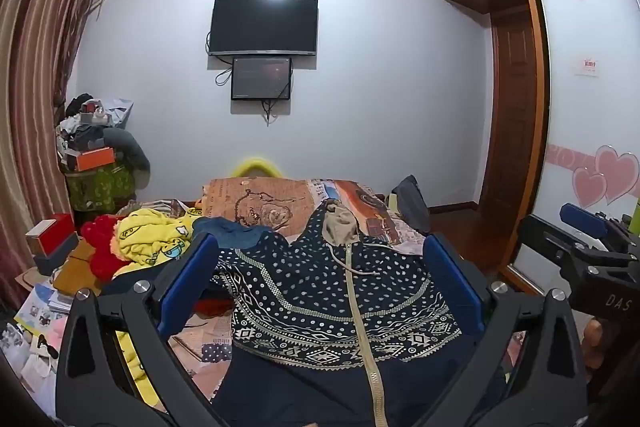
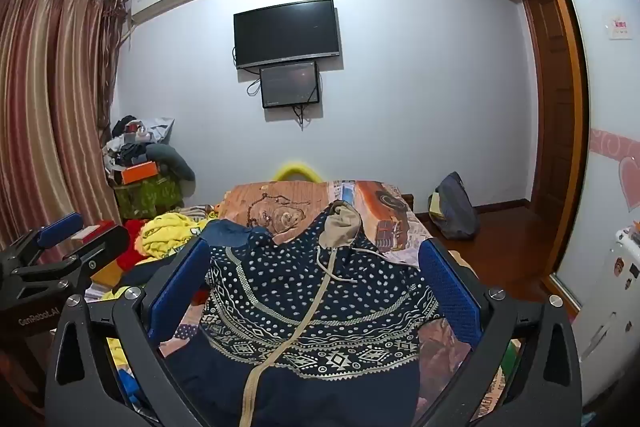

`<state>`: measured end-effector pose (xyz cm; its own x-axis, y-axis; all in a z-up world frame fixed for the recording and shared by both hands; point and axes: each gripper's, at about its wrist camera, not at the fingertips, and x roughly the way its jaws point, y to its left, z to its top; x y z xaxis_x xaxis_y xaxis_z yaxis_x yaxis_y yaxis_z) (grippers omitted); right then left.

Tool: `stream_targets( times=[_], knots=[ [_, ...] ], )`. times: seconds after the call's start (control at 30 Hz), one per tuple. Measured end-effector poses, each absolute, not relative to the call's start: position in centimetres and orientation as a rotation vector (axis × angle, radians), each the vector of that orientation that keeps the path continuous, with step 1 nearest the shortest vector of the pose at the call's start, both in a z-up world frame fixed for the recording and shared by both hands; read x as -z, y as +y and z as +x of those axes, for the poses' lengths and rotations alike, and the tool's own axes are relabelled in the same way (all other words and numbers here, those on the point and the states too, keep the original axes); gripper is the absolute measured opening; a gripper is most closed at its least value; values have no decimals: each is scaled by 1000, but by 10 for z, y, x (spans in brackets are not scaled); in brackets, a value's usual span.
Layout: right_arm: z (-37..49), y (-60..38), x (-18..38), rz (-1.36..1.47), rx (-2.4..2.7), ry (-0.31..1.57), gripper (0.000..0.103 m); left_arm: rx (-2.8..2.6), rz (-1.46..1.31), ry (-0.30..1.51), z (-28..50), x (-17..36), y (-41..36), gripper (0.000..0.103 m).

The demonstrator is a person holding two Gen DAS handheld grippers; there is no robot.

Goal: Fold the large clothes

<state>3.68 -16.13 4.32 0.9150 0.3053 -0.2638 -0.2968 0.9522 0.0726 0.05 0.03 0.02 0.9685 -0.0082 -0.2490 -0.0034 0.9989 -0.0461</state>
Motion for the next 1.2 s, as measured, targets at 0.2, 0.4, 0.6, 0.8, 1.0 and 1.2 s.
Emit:
stream_targets(
  times=[0.2, 0.4, 0.6, 0.8, 1.0, 1.2],
  knots=[
    [37, -160, -43, 35, -306, 275, 103, -8, -57, 246, -1, -5, 4, 103],
    [40, -163, -39, 35, -303, 282, 103, -9, -50, 249, 2, 3, 3, 103],
    [40, -161, -42, 28, -298, 280, 103, -3, -60, 252, 4, 2, 4, 103],
    [40, -161, -42, 29, -298, 281, 103, -2, -56, 252, 6, 5, 4, 103],
    [40, -161, -42, 29, -297, 281, 103, -1, -54, 251, 6, 5, 3, 103],
    [40, -160, -42, 26, -297, 281, 103, -3, -49, 252, 7, 4, 2, 103]
  ],
)
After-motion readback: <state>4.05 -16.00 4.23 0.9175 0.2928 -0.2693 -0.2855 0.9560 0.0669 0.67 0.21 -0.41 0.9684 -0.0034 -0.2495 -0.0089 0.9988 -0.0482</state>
